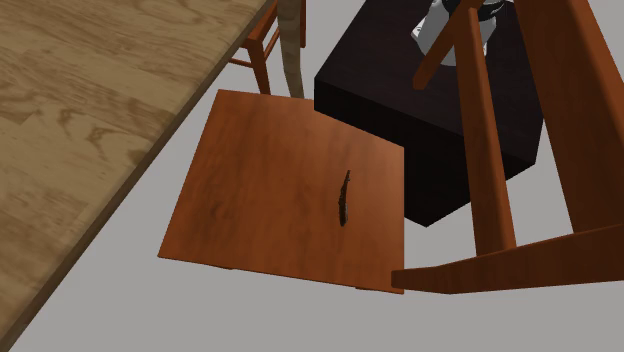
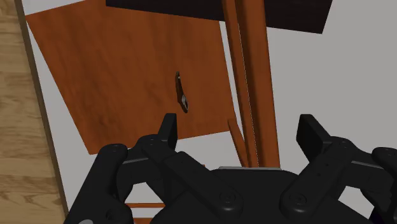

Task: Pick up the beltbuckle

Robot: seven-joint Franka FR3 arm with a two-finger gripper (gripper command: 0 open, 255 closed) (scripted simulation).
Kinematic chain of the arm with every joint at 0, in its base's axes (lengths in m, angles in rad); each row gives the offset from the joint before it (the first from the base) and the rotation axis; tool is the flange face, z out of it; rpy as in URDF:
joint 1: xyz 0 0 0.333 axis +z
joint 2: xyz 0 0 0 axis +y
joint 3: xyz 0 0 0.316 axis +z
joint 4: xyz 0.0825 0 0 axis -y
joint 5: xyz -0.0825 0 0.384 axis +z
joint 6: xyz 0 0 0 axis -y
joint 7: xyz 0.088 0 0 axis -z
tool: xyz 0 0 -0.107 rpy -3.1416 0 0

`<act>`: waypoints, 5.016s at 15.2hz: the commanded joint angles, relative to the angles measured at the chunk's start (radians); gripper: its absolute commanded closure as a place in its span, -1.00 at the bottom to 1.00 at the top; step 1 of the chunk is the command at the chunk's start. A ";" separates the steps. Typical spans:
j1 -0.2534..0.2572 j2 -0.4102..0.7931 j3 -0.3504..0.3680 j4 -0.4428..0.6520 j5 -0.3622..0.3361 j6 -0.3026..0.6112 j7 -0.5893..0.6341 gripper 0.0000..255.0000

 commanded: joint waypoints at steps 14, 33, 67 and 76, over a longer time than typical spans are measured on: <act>-0.005 0.287 -0.041 -0.192 -0.063 0.418 -0.119 -1.00; -0.029 1.028 -0.079 -0.062 -0.166 0.945 -0.224 -1.00; -0.023 1.277 -0.099 0.076 -0.191 1.032 -0.250 1.00; -0.020 1.180 -0.100 0.055 -0.183 0.956 -0.263 1.00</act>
